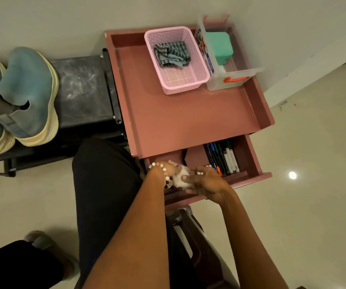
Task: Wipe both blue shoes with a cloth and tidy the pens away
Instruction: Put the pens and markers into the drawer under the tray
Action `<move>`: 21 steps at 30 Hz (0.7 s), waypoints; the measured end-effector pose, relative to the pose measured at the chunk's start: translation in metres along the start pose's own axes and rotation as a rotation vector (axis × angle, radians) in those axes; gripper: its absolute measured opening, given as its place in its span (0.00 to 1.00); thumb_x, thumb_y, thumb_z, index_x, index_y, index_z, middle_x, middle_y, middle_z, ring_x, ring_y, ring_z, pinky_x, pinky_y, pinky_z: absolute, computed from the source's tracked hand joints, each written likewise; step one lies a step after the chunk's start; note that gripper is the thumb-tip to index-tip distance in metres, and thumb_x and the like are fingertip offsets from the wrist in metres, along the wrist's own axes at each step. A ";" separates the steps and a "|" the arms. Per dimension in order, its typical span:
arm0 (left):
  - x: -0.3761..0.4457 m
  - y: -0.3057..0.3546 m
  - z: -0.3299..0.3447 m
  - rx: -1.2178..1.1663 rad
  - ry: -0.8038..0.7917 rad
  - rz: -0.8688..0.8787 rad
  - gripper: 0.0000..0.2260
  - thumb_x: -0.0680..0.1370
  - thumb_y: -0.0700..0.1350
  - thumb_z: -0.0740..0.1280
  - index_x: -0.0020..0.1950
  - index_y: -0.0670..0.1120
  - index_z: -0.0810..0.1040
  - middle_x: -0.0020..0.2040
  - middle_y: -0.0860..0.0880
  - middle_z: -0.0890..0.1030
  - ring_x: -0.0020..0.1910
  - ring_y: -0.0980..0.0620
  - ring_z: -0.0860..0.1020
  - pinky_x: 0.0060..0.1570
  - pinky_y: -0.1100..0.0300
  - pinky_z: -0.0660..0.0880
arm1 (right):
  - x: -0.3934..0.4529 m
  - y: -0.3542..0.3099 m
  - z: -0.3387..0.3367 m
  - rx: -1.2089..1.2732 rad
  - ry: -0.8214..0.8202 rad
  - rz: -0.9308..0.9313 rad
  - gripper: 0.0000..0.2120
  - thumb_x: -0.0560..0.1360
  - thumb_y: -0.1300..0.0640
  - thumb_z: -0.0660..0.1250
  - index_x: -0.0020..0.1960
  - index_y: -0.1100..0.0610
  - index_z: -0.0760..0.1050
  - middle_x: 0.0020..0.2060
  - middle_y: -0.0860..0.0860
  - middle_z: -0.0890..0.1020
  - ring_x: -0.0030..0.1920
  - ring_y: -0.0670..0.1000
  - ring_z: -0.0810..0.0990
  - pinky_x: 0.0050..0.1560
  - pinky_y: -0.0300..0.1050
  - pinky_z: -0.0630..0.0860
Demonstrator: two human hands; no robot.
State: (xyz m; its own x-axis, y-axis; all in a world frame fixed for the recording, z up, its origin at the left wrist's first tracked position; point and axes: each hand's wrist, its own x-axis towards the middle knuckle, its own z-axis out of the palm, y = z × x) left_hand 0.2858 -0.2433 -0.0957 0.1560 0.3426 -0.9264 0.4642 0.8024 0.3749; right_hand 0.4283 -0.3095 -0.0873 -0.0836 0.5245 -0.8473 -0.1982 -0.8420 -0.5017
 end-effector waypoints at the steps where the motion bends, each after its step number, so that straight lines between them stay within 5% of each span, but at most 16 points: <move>1: -0.002 0.002 0.003 -0.117 -0.031 -0.003 0.17 0.80 0.45 0.66 0.65 0.36 0.72 0.64 0.41 0.75 0.61 0.41 0.76 0.64 0.46 0.72 | 0.005 -0.001 -0.007 0.052 0.079 -0.011 0.22 0.68 0.68 0.73 0.60 0.64 0.73 0.50 0.61 0.82 0.41 0.57 0.83 0.39 0.49 0.82; 4: 0.004 -0.002 0.006 -0.070 0.036 0.016 0.14 0.81 0.44 0.64 0.61 0.35 0.74 0.61 0.41 0.76 0.52 0.44 0.77 0.56 0.57 0.76 | 0.034 -0.003 -0.032 -0.004 0.424 -0.048 0.27 0.65 0.67 0.76 0.61 0.65 0.72 0.50 0.62 0.81 0.39 0.57 0.82 0.37 0.49 0.81; 7: 0.014 -0.002 -0.001 0.087 0.226 0.034 0.11 0.81 0.38 0.61 0.38 0.39 0.73 0.42 0.42 0.78 0.37 0.48 0.75 0.28 0.68 0.73 | 0.069 -0.010 -0.050 -0.392 0.742 -0.096 0.25 0.65 0.62 0.78 0.59 0.66 0.75 0.53 0.61 0.81 0.51 0.58 0.81 0.46 0.47 0.75; 11: 0.020 0.012 0.002 0.218 0.213 0.132 0.13 0.78 0.39 0.65 0.62 0.38 0.78 0.60 0.40 0.79 0.61 0.43 0.77 0.55 0.56 0.74 | 0.102 -0.017 -0.055 -0.484 0.727 -0.114 0.21 0.70 0.61 0.75 0.59 0.67 0.76 0.55 0.60 0.80 0.58 0.58 0.78 0.45 0.37 0.70; 13: 0.019 0.014 0.005 0.291 0.196 0.157 0.13 0.78 0.39 0.66 0.61 0.38 0.79 0.60 0.40 0.80 0.60 0.43 0.78 0.57 0.57 0.74 | 0.112 -0.014 -0.050 -0.530 0.690 -0.073 0.19 0.73 0.61 0.71 0.61 0.65 0.74 0.55 0.57 0.79 0.58 0.59 0.77 0.41 0.33 0.73; 17: 0.017 0.017 0.009 0.467 0.286 0.254 0.11 0.75 0.39 0.68 0.56 0.40 0.80 0.56 0.42 0.81 0.56 0.43 0.79 0.57 0.53 0.76 | 0.120 -0.006 -0.050 -0.647 0.782 -0.130 0.17 0.73 0.62 0.70 0.60 0.65 0.77 0.56 0.62 0.80 0.57 0.61 0.78 0.52 0.46 0.73; 21: -0.003 0.019 0.018 0.806 0.313 0.563 0.16 0.76 0.43 0.69 0.62 0.41 0.74 0.61 0.41 0.75 0.60 0.41 0.74 0.57 0.51 0.74 | 0.076 -0.005 -0.050 -0.613 1.003 -0.321 0.12 0.74 0.66 0.65 0.56 0.64 0.79 0.50 0.62 0.82 0.52 0.63 0.79 0.50 0.48 0.74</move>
State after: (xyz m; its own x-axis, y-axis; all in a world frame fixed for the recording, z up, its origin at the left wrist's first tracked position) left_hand 0.3100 -0.2378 -0.0859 0.3512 0.7718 -0.5302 0.8589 -0.0400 0.5107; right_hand 0.4722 -0.2716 -0.1578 0.7296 0.6181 -0.2927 0.4455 -0.7543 -0.4823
